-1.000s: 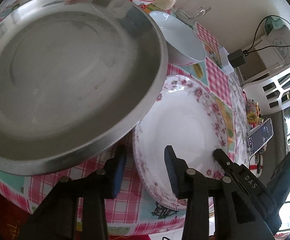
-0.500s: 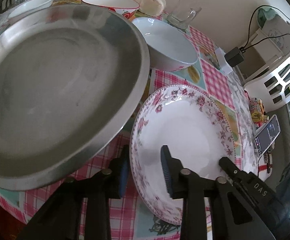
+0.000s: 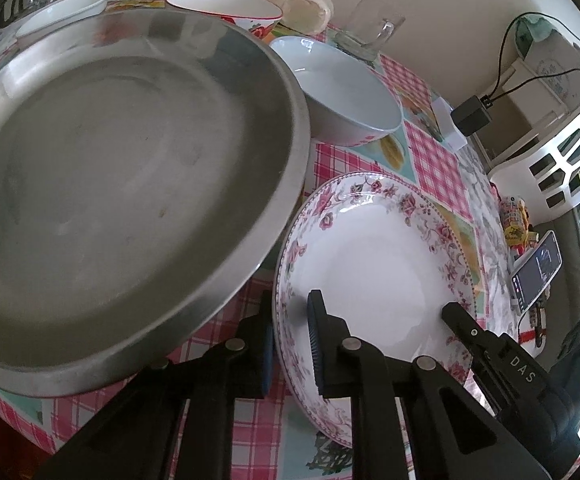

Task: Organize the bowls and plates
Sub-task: 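Tilt the floral plate up on its edge with both grippers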

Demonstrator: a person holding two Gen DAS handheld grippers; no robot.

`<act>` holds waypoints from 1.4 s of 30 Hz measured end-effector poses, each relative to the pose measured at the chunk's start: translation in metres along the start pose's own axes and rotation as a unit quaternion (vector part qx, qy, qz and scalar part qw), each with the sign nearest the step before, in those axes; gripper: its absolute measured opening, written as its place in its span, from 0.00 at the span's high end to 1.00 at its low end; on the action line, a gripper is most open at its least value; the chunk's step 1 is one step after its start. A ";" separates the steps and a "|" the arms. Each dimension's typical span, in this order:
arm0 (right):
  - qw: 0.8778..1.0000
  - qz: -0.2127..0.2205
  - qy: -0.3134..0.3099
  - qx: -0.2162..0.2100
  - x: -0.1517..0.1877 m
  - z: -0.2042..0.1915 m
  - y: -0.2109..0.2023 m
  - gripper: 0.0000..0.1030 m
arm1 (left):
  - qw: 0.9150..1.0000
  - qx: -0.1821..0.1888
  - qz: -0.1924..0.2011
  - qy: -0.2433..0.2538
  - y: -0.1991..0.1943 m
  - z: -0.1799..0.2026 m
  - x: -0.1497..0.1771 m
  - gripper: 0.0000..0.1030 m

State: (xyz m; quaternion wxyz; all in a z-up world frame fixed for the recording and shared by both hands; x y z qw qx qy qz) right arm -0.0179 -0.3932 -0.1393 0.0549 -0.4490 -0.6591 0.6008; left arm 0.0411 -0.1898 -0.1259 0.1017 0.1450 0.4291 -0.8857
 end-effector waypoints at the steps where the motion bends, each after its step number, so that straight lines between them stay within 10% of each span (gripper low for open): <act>1: 1.000 0.001 -0.001 0.001 0.000 0.000 0.000 0.86 | 1.000 -0.001 0.000 0.001 0.000 0.000 0.000 0.84; 42: 0.997 0.067 -0.018 0.042 -0.013 0.029 -0.047 0.89 | 0.995 0.065 -0.037 0.065 0.007 0.040 0.002 0.84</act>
Point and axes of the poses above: each gripper's, at about its wrist camera, not at the fingertips, and y roughly the way its jaws point, z to its right, x to its underside, the point moved 7 cm from there along y, roughly the way its jaws point, and after that the axes turned 14 degrees about x, right-handed, at the moved point
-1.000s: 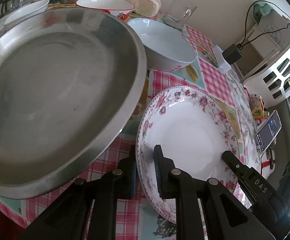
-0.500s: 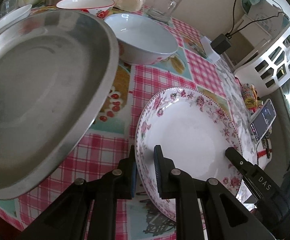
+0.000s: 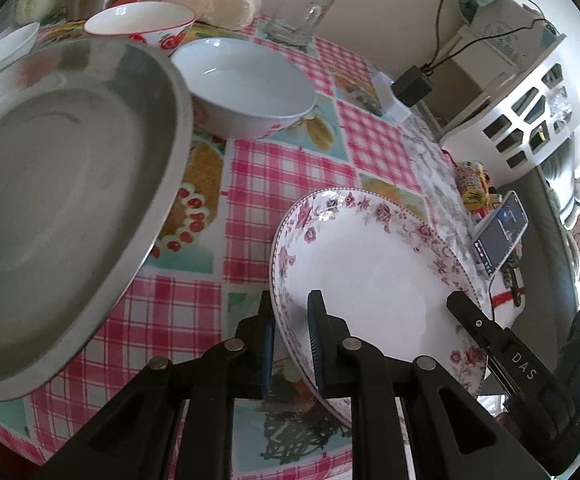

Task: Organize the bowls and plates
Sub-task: 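Tilt the floral plate up on its edge with both grippers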

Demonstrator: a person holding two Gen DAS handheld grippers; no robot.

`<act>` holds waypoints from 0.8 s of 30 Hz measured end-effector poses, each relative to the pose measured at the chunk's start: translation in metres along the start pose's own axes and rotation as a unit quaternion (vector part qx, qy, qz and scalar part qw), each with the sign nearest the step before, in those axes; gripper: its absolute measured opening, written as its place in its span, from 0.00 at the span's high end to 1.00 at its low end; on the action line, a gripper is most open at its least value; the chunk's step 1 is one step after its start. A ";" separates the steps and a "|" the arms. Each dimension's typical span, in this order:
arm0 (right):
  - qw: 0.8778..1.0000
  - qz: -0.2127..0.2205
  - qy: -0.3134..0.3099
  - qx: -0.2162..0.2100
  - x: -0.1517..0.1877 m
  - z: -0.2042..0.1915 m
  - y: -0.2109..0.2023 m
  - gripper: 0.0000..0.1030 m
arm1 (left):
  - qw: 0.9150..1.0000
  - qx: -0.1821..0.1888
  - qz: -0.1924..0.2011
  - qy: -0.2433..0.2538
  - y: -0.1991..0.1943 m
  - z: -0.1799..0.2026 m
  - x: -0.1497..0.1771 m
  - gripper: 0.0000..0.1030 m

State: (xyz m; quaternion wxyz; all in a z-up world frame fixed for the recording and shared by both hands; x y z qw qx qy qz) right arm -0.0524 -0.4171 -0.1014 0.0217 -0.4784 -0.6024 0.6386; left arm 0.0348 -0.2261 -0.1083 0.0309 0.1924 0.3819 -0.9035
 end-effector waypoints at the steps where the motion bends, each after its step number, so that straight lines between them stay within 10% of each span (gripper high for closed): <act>1: 1.000 0.002 0.003 0.000 -0.001 0.001 -0.002 0.89 | 1.000 0.003 0.000 0.001 -0.001 0.002 0.000 0.84; 24: 0.995 0.090 -0.040 -0.010 -0.044 -0.064 -0.066 0.89 | 0.993 0.046 0.106 0.037 -0.087 0.017 -0.054 0.84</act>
Point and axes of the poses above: each gripper's, at about its wrist camera, not at the fingertips, and y roughly the way its jaws point, z to its right, x to its underside, the point moved 7 cm from there along y, roughly the way its jaws point, and after that the axes turned 14 degrees about x, right-handed, at the moved point
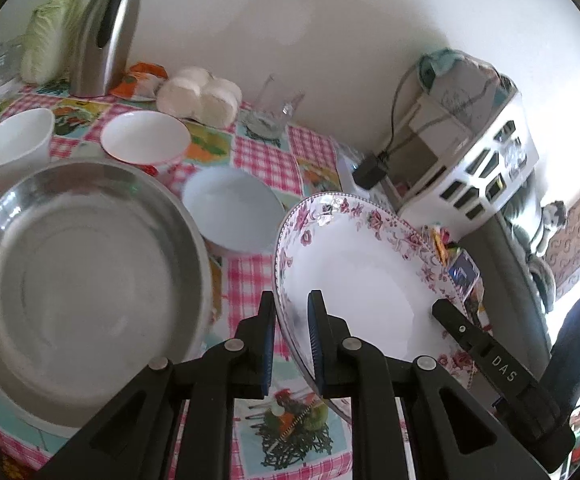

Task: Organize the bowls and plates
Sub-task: 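Tilt the floral plate up on its edge with both grippers, then carry the floral plate with both grippers over the steel tray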

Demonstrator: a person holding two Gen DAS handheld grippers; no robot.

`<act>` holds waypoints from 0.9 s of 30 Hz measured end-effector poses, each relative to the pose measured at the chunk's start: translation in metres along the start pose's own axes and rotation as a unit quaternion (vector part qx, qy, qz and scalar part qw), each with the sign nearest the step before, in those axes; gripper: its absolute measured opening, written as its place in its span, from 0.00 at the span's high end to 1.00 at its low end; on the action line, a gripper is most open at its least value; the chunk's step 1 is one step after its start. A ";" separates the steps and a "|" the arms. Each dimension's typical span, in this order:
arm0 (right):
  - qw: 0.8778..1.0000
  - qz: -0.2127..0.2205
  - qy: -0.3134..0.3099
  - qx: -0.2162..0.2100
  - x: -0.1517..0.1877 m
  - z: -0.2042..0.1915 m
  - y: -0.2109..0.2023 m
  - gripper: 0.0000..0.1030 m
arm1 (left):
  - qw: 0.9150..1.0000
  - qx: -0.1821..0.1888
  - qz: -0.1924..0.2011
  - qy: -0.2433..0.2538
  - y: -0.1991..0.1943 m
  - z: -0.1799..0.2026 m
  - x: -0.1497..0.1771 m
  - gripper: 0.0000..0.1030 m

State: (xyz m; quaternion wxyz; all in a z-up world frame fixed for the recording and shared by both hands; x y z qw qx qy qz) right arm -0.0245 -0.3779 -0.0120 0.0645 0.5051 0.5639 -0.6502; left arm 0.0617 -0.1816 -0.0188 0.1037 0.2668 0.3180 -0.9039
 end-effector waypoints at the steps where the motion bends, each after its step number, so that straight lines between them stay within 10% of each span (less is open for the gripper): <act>1: 1.000 0.001 -0.004 -0.002 -0.001 -0.006 -0.001 0.89 | 1.000 0.000 0.005 -0.004 -0.004 -0.003 -0.004 0.84; 27: 0.989 0.003 -0.114 -0.094 0.013 -0.236 -0.002 0.88 | 0.985 -0.024 0.142 -0.097 -0.144 -0.153 -0.089 0.84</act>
Point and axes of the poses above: each gripper's, at about its wrist camera, not at the fingertips, and y roughly the way its jaws point, z to its right, x to its underside, the point moved 7 cm from there along y, roughly the way its jaws point, and after that the axes turned 14 degrees about x, right-handed, at the moved point
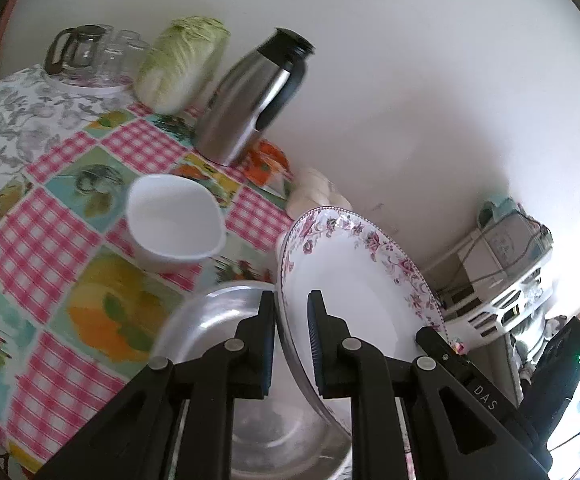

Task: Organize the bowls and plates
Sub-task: 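Carry the floral plate with both grippers over the steel tray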

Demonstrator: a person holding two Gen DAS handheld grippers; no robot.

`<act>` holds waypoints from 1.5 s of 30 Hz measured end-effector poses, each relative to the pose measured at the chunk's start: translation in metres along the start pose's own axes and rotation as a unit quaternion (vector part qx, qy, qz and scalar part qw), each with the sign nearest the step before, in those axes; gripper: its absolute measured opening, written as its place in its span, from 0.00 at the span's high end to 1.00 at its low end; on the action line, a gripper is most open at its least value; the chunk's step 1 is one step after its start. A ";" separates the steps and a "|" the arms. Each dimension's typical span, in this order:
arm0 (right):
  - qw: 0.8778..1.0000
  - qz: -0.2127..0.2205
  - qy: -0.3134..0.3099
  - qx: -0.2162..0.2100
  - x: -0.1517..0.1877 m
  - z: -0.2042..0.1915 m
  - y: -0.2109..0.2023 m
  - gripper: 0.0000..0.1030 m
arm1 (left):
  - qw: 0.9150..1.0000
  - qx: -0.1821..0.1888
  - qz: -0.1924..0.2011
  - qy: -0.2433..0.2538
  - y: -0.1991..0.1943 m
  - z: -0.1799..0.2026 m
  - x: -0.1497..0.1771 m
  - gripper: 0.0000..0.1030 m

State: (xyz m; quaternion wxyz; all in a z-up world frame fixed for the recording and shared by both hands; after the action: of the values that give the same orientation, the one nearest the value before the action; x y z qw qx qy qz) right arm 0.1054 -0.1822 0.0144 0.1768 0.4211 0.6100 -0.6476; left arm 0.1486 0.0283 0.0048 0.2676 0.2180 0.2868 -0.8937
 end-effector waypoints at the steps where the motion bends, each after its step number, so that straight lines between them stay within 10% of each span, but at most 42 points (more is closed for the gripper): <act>1: 1.000 -0.002 -0.001 -0.003 0.001 -0.005 0.001 0.88 | 1.000 -0.002 0.002 0.000 -0.002 -0.003 -0.002 0.84; 45: 0.994 -0.101 -0.015 0.030 0.067 0.016 0.048 0.88 | 0.986 -0.086 -0.139 -0.018 0.036 -0.050 0.062 0.84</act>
State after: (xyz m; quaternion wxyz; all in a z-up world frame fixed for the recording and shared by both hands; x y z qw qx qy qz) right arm 0.0970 -0.1874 -0.0689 0.1070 0.3524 0.6266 -0.6868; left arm 0.1346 0.0131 -0.0800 0.1633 0.1359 0.3852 -0.8980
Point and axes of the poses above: each gripper's, at about its wrist camera, not at the fingertips, and y roughly the way its jaws point, z to its right, x to its underside, the point moved 7 cm from there along y, roughly the way its jaws point, and after that the axes turned 14 degrees about x, right-handed, at the moved point
